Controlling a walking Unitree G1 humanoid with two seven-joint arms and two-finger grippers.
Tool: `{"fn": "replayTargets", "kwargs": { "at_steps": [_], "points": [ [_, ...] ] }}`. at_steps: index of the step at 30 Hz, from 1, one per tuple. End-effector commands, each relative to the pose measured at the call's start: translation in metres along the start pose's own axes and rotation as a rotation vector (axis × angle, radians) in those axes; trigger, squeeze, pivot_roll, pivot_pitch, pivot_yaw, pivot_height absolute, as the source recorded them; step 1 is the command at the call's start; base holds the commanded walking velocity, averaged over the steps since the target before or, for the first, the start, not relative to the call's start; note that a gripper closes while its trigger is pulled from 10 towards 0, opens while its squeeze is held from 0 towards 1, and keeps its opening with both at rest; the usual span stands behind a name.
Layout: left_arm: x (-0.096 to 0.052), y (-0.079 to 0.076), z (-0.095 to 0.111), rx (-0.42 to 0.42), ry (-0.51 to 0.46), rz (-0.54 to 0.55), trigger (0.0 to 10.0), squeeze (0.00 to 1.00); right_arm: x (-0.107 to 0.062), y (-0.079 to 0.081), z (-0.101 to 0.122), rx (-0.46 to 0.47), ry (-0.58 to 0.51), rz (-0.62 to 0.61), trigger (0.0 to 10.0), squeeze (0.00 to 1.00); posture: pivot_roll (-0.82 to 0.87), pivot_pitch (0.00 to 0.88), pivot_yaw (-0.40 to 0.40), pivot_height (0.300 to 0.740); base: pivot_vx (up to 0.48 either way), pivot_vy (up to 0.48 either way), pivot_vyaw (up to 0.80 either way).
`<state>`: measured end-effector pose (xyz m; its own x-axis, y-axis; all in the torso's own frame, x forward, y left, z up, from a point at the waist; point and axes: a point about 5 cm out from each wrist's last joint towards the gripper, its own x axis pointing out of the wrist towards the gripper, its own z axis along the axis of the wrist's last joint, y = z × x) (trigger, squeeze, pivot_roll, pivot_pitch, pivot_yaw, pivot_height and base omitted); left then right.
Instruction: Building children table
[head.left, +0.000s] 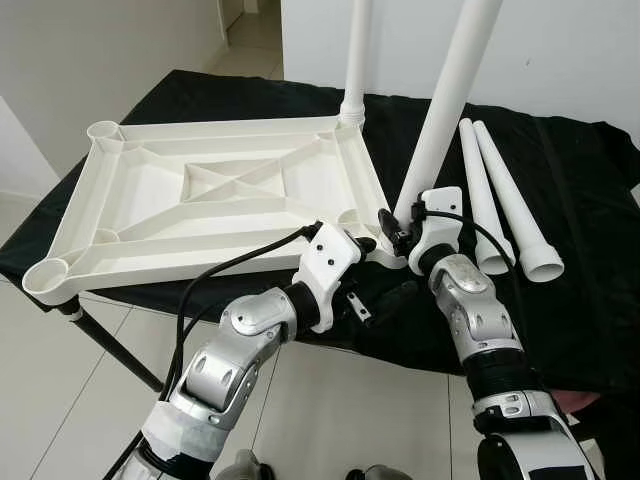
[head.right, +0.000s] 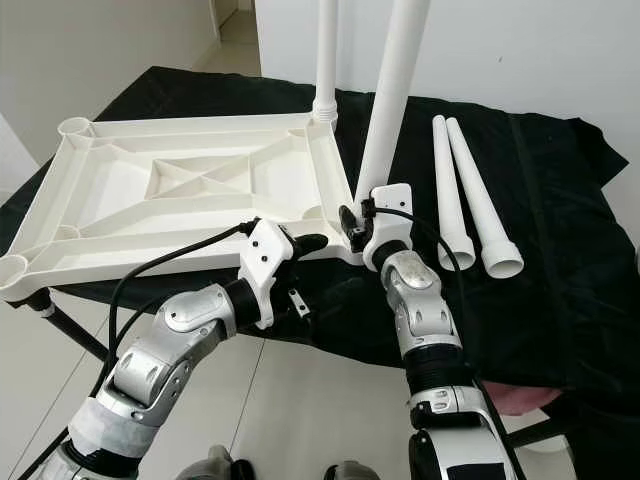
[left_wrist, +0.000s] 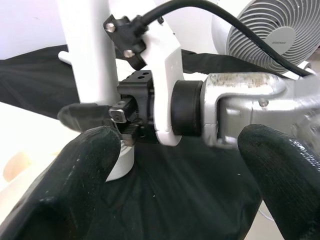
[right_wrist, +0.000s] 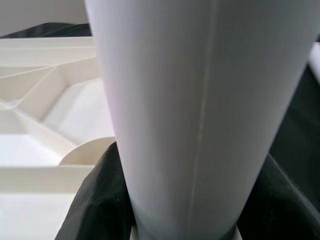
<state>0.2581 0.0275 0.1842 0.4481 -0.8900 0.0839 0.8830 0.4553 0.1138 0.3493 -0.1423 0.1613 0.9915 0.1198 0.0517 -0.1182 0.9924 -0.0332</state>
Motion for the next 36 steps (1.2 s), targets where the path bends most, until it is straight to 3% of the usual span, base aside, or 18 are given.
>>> {"fn": "replayTargets", "kwargs": {
  "at_steps": [1, 6, 13, 14, 15, 16, 17, 18, 22, 28, 29, 32, 33, 35, 36],
  "points": [
    [0.0, -0.002, -0.003, -0.006, 0.008, -0.017, 10.0, 0.0, -0.005, -0.008, -0.009, -0.008, 0.042, -0.13, 0.0, 0.0, -0.08, 0.056, 0.017, 0.74, 0.0, 0.0, 0.0],
    [0.0, -0.002, -0.004, -0.007, 0.007, -0.013, 10.0, 0.0, -0.011, -0.001, -0.012, 0.018, 0.034, -0.294, 0.0, 0.0, -0.07, 0.048, 0.008, 0.74, 0.0, 0.0, 0.0],
    [0.001, -0.003, -0.004, -0.007, 0.008, -0.016, 10.0, 0.0, -0.008, 0.008, -0.009, 0.055, 0.034, -0.283, 0.0, 0.0, -0.07, 0.044, 0.008, 0.74, 0.0, 0.0, 0.0],
    [0.001, -0.003, -0.004, -0.006, 0.008, -0.017, 10.0, 0.0, -0.007, 0.006, -0.006, 0.04, 0.025, -0.28, 5.2, 0.0, -0.07, 0.043, 0.007, 0.74, 0.0, 0.0, 0.0],
    [0.001, -0.003, -0.004, -0.006, 0.008, -0.017, 10.0, 0.0, -0.007, 0.006, -0.006, 0.04, 0.025, -0.28, 5.2, 0.0, -0.07, 0.043, 0.007, 0.74, 0.0, 0.0, 0.0],
    [0.001, -0.003, -0.004, -0.006, 0.008, -0.017, 10.0, 0.0, -0.007, 0.005, -0.005, 0.038, 0.02, -0.283, 10.0, 0.0, -0.07, 0.043, 0.007, 0.74, 0.0, 0.0, 0.0],
    [0.001, -0.003, -0.004, -0.006, 0.008, -0.017, 10.0, 0.0, -0.007, 0.005, -0.005, 0.038, 0.02, -0.283, 10.0, 0.0, -0.07, 0.043, 0.007, 0.74, 0.0, 0.0, 0.0],
    [0.001, -0.003, -0.004, -0.006, 0.009, -0.017, 10.0, 0.0, -0.007, 0.005, -0.004, 0.039, 0.013, -0.271, 10.0, 1.0, -0.07, 0.043, 0.007, 0.74, 0.0, 0.0, 0.0],
    [0.0, -0.003, -0.004, -0.006, 0.009, -0.017, 10.0, 0.0, -0.007, 0.006, 0.0, 0.045, -0.004, -0.252, 10.0, 1.0, -0.07, 0.047, 0.007, 0.74, 0.0, 0.0, 0.0],
    [0.0, -0.003, -0.004, -0.009, 0.01, -0.014, 10.0, 0.0, 0.0, -0.001, 0.007, 0.045, -0.033, -0.059, 10.0, 1.0, -0.07, 0.051, 0.008, 0.74, 0.0, 0.0, 0.0],
    [0.0, -0.003, -0.004, -0.01, 0.01, -0.013, 10.0, 0.0, 0.001, -0.001, 0.008, 0.036, -0.031, -0.008, 10.0, 0.0, -0.07, 0.051, 0.008, 0.74, 0.0, 0.0, 0.0],
    [0.0, -0.003, -0.004, -0.01, 0.009, -0.013, 10.0, 0.0, 0.003, -0.001, 0.01, 0.017, -0.026, 0.07, 10.0, 0.0, -0.07, 0.059, 0.01, 0.74, 0.0, 0.0, 0.0],
    [-0.001, -0.003, -0.004, -0.01, 0.011, -0.015, 10.0, 0.0, 0.006, -0.002, 0.013, -0.028, -0.022, 0.233, 10.0, 0.0, -0.07, 0.059, 0.014, 0.74, 0.0, 0.0, 0.0],
    [-0.001, -0.003, -0.004, -0.01, 0.011, -0.015, 10.0, 0.0, 0.006, -0.002, 0.013, -0.028, -0.022, 0.233, 10.0, 0.0, -0.07, 0.059, 0.014, 0.74, 0.0, 0.0, 0.0],
    [-0.001, -0.003, -0.004, -0.01, 0.013, -0.019, 10.0, 0.0, 0.008, -0.002, 0.014, -0.078, -0.021, 0.337, 10.0, 0.0, -0.07, 0.057, 0.017, 0.74, 0.0, 0.0, 0.0]
  ]
}}
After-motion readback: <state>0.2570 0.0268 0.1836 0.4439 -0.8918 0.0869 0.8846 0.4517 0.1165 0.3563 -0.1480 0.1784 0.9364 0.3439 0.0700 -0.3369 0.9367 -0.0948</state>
